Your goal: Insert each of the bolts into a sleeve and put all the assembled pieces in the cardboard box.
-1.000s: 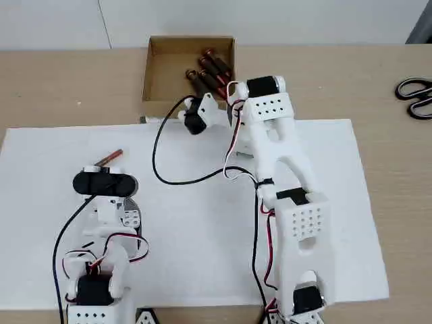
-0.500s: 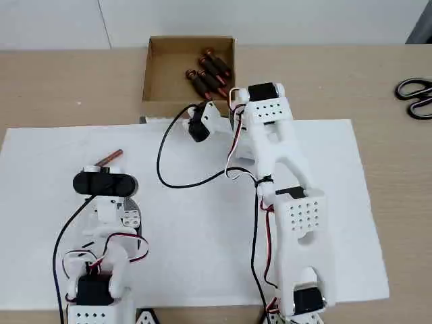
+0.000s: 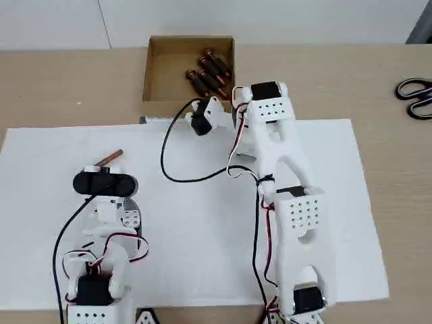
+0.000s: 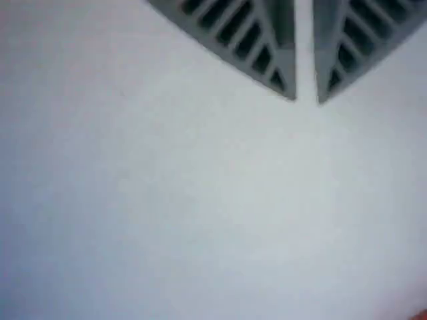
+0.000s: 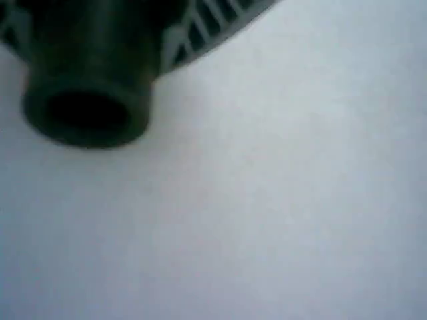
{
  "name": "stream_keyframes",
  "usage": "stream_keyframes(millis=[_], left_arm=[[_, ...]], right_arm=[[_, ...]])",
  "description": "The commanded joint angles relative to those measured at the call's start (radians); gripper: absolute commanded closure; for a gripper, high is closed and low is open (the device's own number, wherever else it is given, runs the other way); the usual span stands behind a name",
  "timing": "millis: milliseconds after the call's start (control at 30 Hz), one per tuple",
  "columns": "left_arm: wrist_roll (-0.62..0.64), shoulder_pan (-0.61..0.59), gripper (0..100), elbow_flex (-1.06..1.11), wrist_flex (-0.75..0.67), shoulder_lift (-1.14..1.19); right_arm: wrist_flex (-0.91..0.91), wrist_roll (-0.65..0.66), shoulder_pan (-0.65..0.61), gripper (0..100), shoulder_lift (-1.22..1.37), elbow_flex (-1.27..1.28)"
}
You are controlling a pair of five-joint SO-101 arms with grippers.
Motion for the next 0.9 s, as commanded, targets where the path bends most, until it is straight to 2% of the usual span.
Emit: stream_keyframes(millis=[0, 233, 367, 600, 767, 867], left_arm=[[0.000, -0.006, 99, -0.005, -0.018, -0.011], [0.000, -0.005, 99, -0.007, -0.021, -0.011], [-0.002, -0.002, 99, -0.005, -0.021, -0.009], [-0.012, -0.006, 99, -0.010, -0.018, -0.005], [-0.121, -0.011, 99, -0.079, 0.029, -0.003], [-0.140, -0.041, 99, -0.140, 0.071, -0.003]], right_arm=[[0.031, -0.112, -0.013, 99.1, -0.097, -0.035], [0.036, -0.351, -0.021, 99.5, -0.306, -0.026], [0.048, -0.476, -0.001, 99.5, -0.401, 0.063], [0.047, -0.635, 0.131, 99.5, -0.661, 0.371], [0.047, -0.773, 0.189, 99.5, -0.862, 0.623], [0.045, -0.798, 0.208, 99.5, -0.992, 0.795]])
